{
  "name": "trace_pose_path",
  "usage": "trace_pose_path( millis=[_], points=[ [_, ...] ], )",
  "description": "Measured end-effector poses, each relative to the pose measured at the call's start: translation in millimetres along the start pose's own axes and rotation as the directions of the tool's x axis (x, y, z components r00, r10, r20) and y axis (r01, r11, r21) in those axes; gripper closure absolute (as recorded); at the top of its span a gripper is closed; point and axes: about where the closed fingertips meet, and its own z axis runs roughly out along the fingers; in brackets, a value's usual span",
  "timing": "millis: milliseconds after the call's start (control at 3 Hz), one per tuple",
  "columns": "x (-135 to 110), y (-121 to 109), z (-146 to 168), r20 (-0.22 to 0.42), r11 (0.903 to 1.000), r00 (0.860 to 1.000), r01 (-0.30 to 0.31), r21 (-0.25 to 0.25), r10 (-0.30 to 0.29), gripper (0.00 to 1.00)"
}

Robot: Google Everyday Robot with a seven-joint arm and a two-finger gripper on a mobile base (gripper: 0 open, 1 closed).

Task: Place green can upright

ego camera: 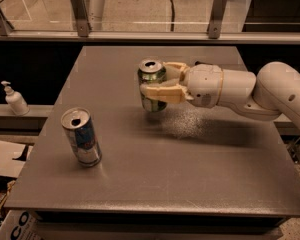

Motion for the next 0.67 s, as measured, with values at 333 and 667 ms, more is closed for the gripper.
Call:
trace_pose_path(
  millis=[333, 667],
  points=[
    [20, 1, -13, -0.043, 1.0, 0.999, -0.005, -0.009, 0.004, 1.0],
    [40, 3, -24, -0.091, 0.9994, 0.995, -0.029, -0.017, 0.028, 1.0]
  ],
)
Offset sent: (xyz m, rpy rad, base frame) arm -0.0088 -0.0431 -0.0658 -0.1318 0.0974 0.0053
